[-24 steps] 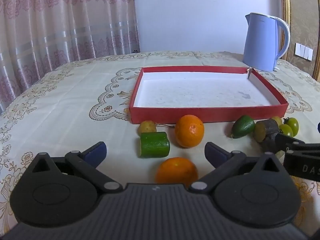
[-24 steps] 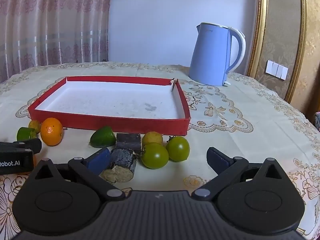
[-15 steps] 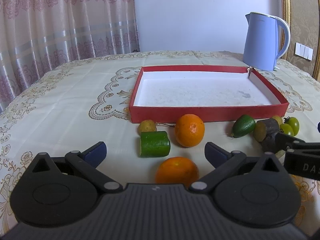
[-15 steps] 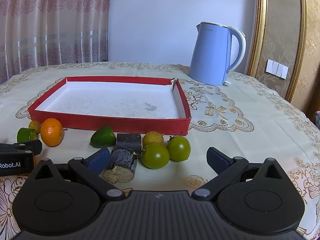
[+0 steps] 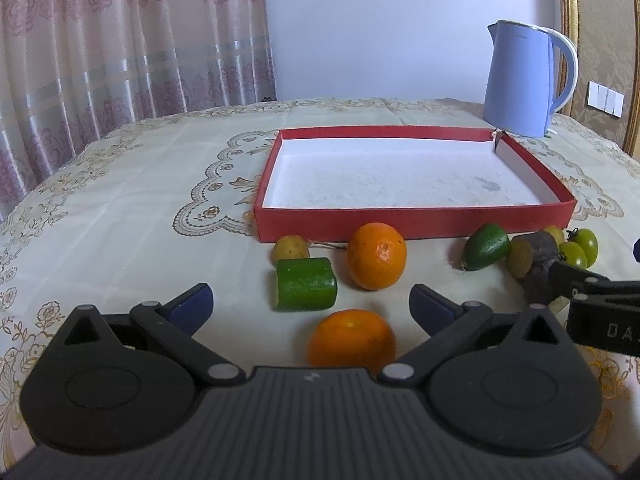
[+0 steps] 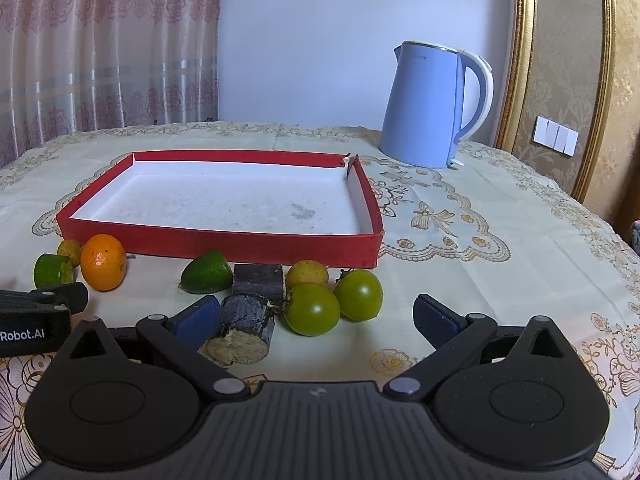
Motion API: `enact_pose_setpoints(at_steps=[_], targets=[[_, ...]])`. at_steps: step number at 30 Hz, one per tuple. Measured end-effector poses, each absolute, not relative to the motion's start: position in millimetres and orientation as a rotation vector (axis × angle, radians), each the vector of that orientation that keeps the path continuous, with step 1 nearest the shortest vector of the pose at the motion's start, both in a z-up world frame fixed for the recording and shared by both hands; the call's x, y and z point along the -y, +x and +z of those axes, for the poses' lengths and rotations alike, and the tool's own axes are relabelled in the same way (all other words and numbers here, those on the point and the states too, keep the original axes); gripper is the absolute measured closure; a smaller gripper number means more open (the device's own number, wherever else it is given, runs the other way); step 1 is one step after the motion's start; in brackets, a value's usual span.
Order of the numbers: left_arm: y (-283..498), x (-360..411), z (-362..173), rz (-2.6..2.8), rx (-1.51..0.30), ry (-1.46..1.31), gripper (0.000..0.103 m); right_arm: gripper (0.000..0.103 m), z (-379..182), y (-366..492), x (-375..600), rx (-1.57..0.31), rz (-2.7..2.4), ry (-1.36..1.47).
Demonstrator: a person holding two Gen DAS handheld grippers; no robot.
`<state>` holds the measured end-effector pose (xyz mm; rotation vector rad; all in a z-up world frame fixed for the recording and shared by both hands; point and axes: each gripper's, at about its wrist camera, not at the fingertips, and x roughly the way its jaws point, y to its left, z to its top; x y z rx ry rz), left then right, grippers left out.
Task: Organize fruits
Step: 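Move both tools toward the fruit lying in front of the red tray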
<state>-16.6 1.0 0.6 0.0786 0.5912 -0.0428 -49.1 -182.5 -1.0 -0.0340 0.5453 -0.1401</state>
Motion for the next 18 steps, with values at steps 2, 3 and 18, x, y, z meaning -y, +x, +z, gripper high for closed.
enact_pose_setpoints(at_steps=[2, 3, 18], targets=[[-16.3, -0.9, 0.3, -0.044, -0.592, 0.078, 0.0, 0.0, -0.8, -49.1, 182.0, -0.551, -0.146, -0.052], [-16.2, -1.2, 0.4, -0.045, -0.592, 0.077, 0.0, 0.0, -1.0, -48.6, 182.2, -0.55, -0.145, -0.05], [-45.3, -24.7, -3.9, -0.104, -0.564, 0.079, 0.0, 0.0, -0.4, -50.5, 198.3, -0.553, -0.153, -0.01]])
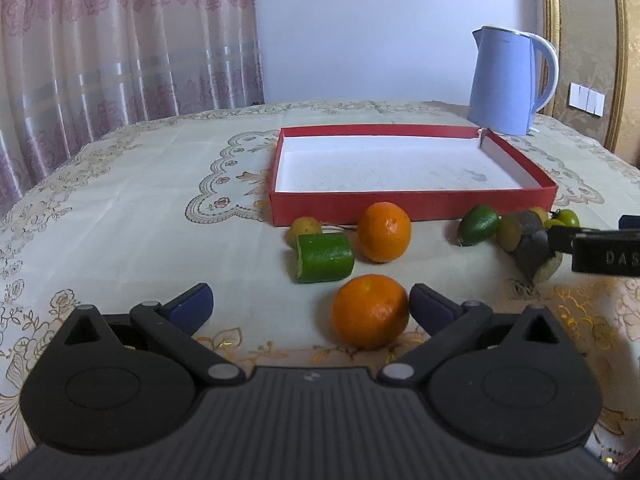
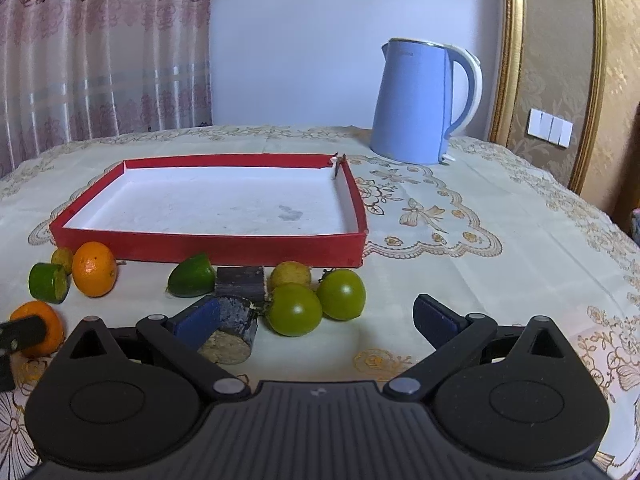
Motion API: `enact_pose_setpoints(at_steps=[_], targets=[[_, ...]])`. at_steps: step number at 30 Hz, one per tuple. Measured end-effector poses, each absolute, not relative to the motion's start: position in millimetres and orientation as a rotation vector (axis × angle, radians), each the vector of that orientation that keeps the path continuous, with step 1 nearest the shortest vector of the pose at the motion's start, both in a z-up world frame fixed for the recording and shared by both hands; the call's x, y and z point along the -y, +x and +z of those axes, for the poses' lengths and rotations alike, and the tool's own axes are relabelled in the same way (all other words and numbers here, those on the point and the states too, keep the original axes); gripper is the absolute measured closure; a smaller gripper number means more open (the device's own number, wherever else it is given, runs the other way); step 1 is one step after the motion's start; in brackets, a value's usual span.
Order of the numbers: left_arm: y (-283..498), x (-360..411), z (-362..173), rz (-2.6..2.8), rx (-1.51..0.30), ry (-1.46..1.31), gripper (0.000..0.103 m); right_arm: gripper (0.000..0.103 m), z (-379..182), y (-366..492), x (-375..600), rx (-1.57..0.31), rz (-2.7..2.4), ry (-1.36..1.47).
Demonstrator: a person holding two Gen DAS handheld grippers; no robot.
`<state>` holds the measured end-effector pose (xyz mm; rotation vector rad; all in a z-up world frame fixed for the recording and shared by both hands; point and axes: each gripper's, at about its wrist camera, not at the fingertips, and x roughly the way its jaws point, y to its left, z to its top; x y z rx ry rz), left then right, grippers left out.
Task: Organize fruits
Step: 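Move both tools toward the fruit lying in front of the red tray, then grasp the mandarin orange with the left tool while the right tool grasps the dark eggplant chunk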
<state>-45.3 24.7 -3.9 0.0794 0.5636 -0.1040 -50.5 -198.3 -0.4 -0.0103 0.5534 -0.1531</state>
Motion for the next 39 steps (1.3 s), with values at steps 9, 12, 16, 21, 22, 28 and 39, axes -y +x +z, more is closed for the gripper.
enact_pose_setpoints(at_steps=[9, 12, 16, 21, 22, 28, 39], targets=[[-40.7, -13.4, -3.0, -0.14, -0.563, 0.073, 0.0, 0.0, 0.9, -51.5, 205.3, -0.611, -0.167, -0.015], [-37.5, -9.1, -3.7, -0.147, -0.565, 0.076, 0.0, 0.0, 4.7, -56.6, 209.6, -0.598, -0.175, -0.013], [-34.1, -4.9, -7.7, -0.167, -0.58, 0.077, 0.0, 0.0, 7.9, -63.4, 219.3, -0.564, -0.191, 0.011], [-31.8, -4.1, -12.3, -0.152, -0.594, 0.063, 0.006, 0.0, 5.1, -66.7, 228.4, -0.549, -0.211, 0.036], [-31.4, -4.7, -12.6, -0.148, -0.593, 0.059, 0.01, 0.0, 4.5, -66.5, 229.5, -0.555, -0.217, 0.035], [-31.1, -2.4, -18.5, -0.161, -0.618, 0.068, 0.026, 0.0, 3.0, -66.4, 233.1, -0.568, -0.23, 0.032], [-31.8, -0.7, -17.9, -0.187, -0.591, 0.074, 0.061, 0.0, -6.6, -76.4, 251.3, -0.572, -0.248, 0.027]])
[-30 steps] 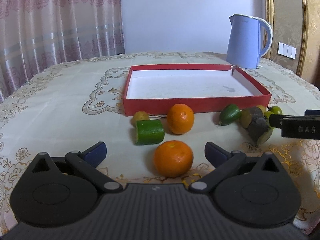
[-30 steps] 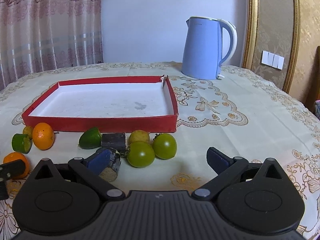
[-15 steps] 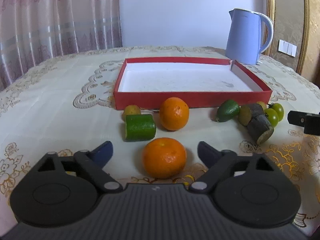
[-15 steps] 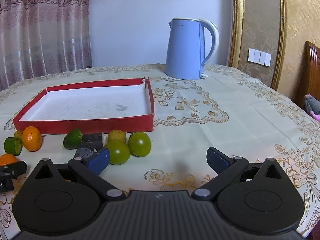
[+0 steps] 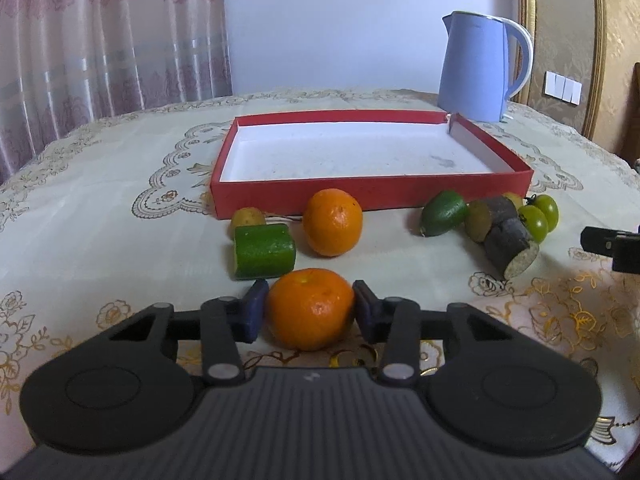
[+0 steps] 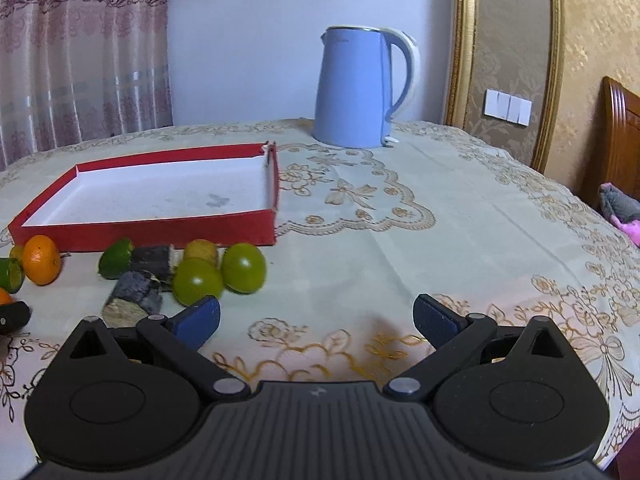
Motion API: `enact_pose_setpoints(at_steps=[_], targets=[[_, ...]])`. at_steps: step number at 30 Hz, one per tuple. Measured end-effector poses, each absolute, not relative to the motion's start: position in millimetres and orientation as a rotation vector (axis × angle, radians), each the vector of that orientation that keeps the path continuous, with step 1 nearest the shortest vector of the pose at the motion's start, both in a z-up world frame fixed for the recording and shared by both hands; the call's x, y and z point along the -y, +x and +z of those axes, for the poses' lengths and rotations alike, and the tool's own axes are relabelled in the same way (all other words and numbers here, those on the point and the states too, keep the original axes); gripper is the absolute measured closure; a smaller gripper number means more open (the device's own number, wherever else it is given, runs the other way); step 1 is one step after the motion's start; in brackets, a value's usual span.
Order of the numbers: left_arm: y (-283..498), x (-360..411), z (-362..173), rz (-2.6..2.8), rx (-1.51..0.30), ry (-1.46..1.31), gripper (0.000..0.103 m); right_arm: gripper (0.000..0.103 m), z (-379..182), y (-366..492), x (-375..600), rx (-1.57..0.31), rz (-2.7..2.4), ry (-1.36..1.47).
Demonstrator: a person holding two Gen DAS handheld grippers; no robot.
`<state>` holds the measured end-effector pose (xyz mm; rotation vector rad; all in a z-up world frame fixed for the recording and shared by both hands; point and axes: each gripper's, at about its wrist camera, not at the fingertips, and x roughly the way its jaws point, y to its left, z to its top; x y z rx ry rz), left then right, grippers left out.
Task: Organize fruits
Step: 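Grasp the mandarin orange with the left tool while the right tool grasps the dark eggplant chunk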
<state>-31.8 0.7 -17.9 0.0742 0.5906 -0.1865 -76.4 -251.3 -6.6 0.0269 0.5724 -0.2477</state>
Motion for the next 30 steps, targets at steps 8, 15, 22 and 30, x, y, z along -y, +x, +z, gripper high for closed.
enact_pose_setpoints(at_steps=[8, 15, 22, 30], targets=[[-30.5, -10.1, -15.0, -0.176, -0.598, 0.035, 0.062, 0.0, 1.4, -81.6, 243.3, -0.572, -0.098, 0.08], [-31.3, -14.6, -15.2, -0.171, -0.594, 0.028, 0.061, 0.001, -4.7, -70.2, 205.4, -0.608, 0.01, 0.043], [-30.9, -20.7, -15.7, -0.178, -0.595, 0.006, 0.061, 0.031, -10.9, -51.7, 202.2, -0.645, 0.055, 0.108], [-31.1, -24.0, -16.9, -0.193, -0.593, -0.004, 0.061, 0.046, -16.6, -42.7, 178.5, -0.65, 0.088, 0.058]])
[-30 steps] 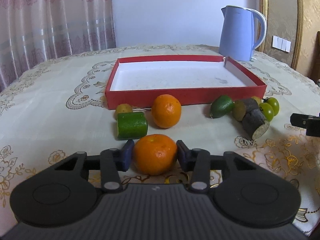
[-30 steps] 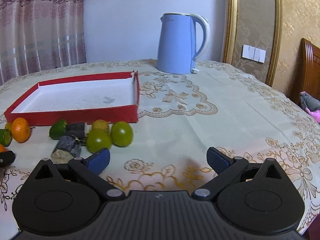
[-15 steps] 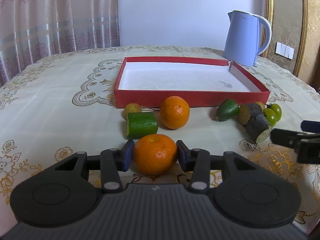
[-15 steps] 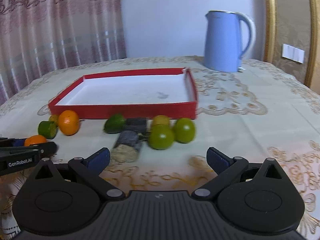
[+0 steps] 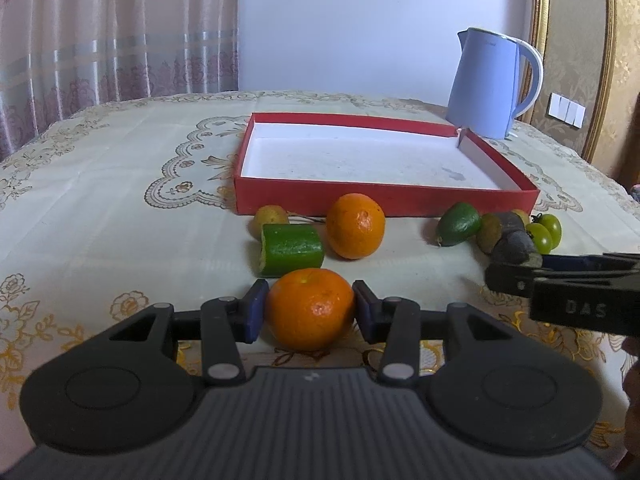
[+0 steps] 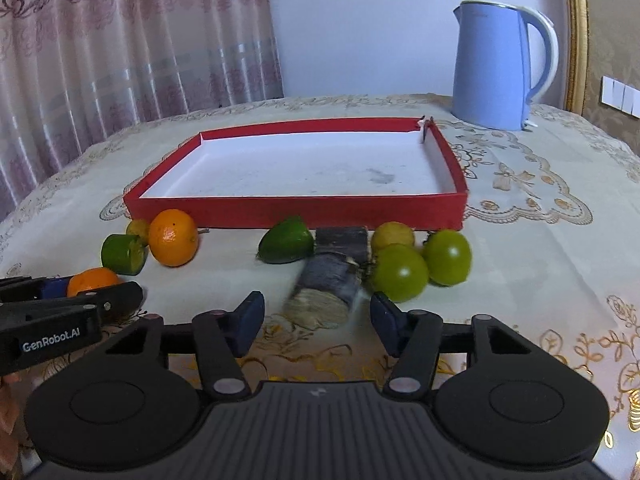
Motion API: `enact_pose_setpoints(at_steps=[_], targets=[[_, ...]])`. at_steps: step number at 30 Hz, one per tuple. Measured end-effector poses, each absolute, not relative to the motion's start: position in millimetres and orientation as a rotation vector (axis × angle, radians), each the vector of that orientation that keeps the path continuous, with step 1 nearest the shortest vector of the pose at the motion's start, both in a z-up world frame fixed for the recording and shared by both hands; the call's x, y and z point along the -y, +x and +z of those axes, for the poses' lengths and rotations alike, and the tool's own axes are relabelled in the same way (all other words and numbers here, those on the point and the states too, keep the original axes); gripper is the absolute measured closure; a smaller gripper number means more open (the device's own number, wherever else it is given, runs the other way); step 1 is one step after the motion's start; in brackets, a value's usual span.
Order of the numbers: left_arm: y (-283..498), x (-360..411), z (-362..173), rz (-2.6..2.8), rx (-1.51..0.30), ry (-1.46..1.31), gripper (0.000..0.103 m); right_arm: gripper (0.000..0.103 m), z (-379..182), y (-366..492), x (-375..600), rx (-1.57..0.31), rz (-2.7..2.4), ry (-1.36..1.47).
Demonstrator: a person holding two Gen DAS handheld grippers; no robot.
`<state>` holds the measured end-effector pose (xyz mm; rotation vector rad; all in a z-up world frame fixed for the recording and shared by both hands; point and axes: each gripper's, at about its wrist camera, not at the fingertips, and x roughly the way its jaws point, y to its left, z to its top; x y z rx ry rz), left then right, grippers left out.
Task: Organize fruits
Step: 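Grasp the mandarin orange with the left tool while the right tool grasps the dark eggplant chunk, then carry the eggplant chunk into the red tray and open the right tool while the left tool holds the orange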
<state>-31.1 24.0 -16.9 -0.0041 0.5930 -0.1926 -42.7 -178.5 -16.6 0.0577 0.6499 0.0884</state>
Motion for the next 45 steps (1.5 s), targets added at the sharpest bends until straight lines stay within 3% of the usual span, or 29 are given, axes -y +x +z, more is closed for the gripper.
enact_pose_setpoints(at_steps=[4, 6, 32, 37, 45], targets=[[-30.8, -24.6, -17.4, -0.198, -0.591, -0.002, 0.061, 0.064, -18.0, -35.5, 175.6, -0.643, 0.071, 0.045], [-30.6, -25.2, -17.6, -0.202, -0.59, -0.002, 0.061, 0.065, -18.6, -33.9, 176.1, -0.643, 0.069, 0.046], [-30.0, -25.9, -16.5, -0.207, -0.59, -0.004, 0.061, 0.07, 25.1, -31.0, 183.5, -0.48, 0.065, -0.041], [-30.1, -26.2, -15.7, -0.21, -0.591, -0.004, 0.061, 0.07, 39.3, 4.4, 183.9, -0.426, 0.023, -0.101], [-27.9, -25.5, -14.6, -0.212, -0.597, 0.001, 0.061, 0.07, 20.3, 81.8, 190.5, -0.516, -0.012, -0.108]])
